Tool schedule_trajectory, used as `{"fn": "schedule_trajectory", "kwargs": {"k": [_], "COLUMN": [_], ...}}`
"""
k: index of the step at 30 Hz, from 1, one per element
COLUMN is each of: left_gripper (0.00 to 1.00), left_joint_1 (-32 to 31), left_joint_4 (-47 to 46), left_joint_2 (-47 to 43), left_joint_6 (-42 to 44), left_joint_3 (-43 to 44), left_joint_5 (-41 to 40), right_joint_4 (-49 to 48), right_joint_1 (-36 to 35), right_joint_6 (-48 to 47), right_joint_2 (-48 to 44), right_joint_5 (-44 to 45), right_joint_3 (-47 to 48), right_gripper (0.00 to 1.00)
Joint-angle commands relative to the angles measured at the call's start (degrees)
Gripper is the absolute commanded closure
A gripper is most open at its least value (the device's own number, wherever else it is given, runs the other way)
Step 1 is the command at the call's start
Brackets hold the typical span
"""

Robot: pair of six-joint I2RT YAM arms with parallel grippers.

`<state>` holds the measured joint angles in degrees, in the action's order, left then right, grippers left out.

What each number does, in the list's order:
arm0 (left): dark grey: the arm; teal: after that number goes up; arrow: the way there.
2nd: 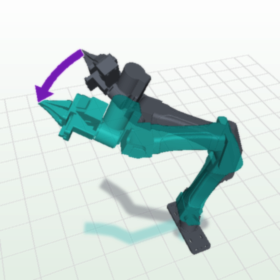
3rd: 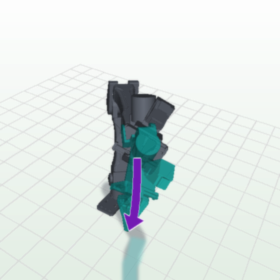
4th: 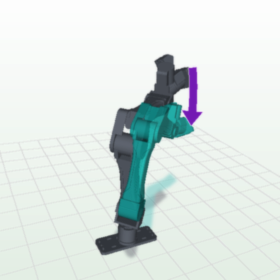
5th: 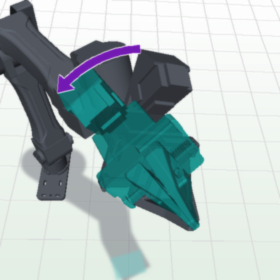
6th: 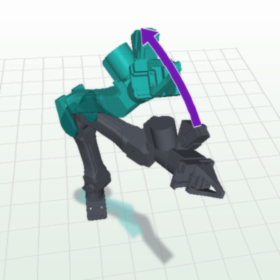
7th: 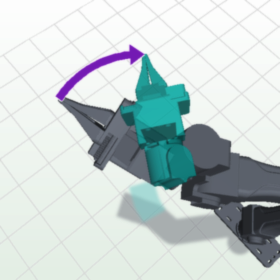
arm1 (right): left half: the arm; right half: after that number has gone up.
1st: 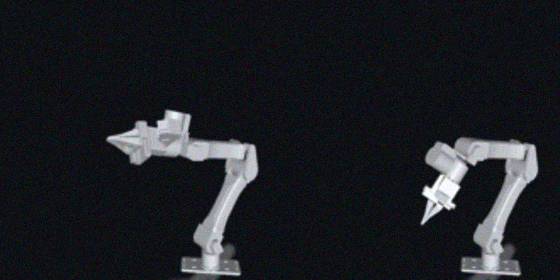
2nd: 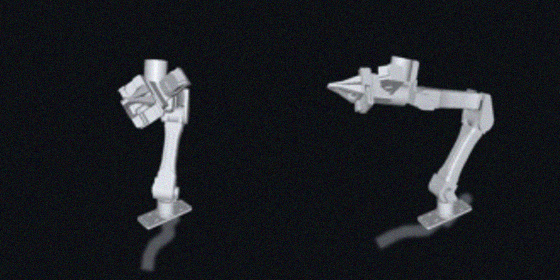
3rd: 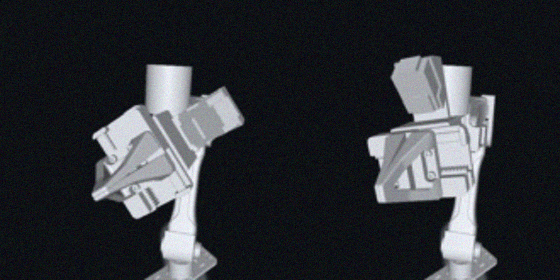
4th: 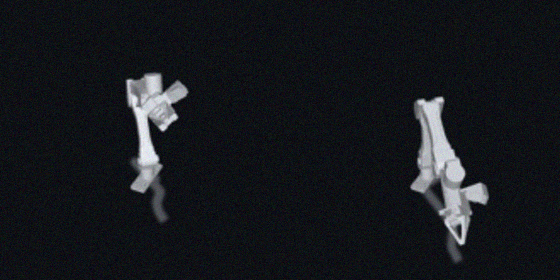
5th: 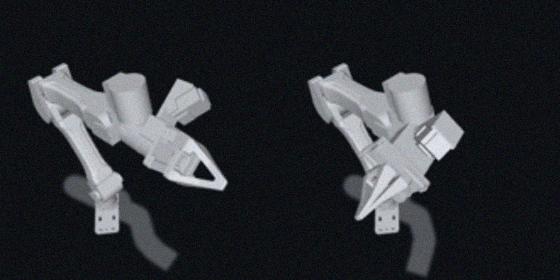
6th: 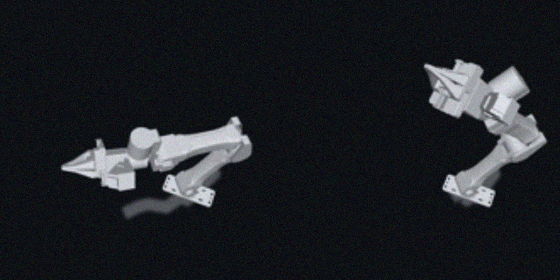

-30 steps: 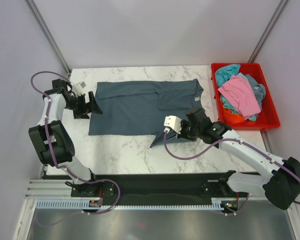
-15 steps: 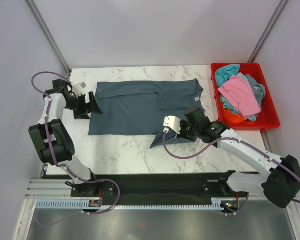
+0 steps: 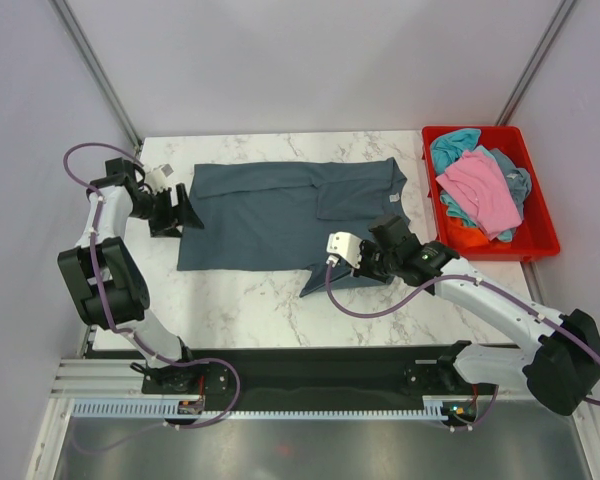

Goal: Fold and stack the t-shirts
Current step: Fold the tshirt

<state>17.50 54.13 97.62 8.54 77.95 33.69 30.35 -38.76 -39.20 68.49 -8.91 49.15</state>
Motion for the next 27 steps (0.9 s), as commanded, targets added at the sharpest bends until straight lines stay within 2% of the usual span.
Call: {"fn": "schedule_trajectory", "kwargs": {"k": [1,10,11,15,25,27], "left_gripper": [0.01,0.01,0.01,0.01,0.01,0.05], "left_joint_1": [0.0,0.0,0.0,-0.1,0.0,0.0], "left_joint_4": [0.9,1.3,1.5,0.9,-1.5,-1.7], "left_joint_2": [0.2,2.4,3.1,6.4,8.5,8.7], "left_joint_6": [0.0,0.7,2.0,4.2,3.2,3.3], "left_joint_3": [0.6,-4.1,-5.4,-7.8,-7.9,-7.7], "left_joint_5": [1.4,0.9,-9.9,-16.4,-20.3,-19.7], "right_joint_4": [-1.8,-2.0,-2.0,-2.2,-3.0,-3.1], "right_joint_1": [0.2,0.2,0.2,0.2,0.2,0.2], "right_joint_6": [0.2,0.5,0.5,1.0,1.0,1.0], "right_joint_2": [0.1,-0.1,0.0,-0.1,1.2,1.6], "right_joint_5": [-0.1,-0.4,-0.5,-0.8,-0.8,-0.8], "right_joint_3": [1.0,0.3,0.2,-0.4,-0.4,-0.2], "right_gripper": [1.0,1.0,1.0,1.0,1.0,1.0]}}
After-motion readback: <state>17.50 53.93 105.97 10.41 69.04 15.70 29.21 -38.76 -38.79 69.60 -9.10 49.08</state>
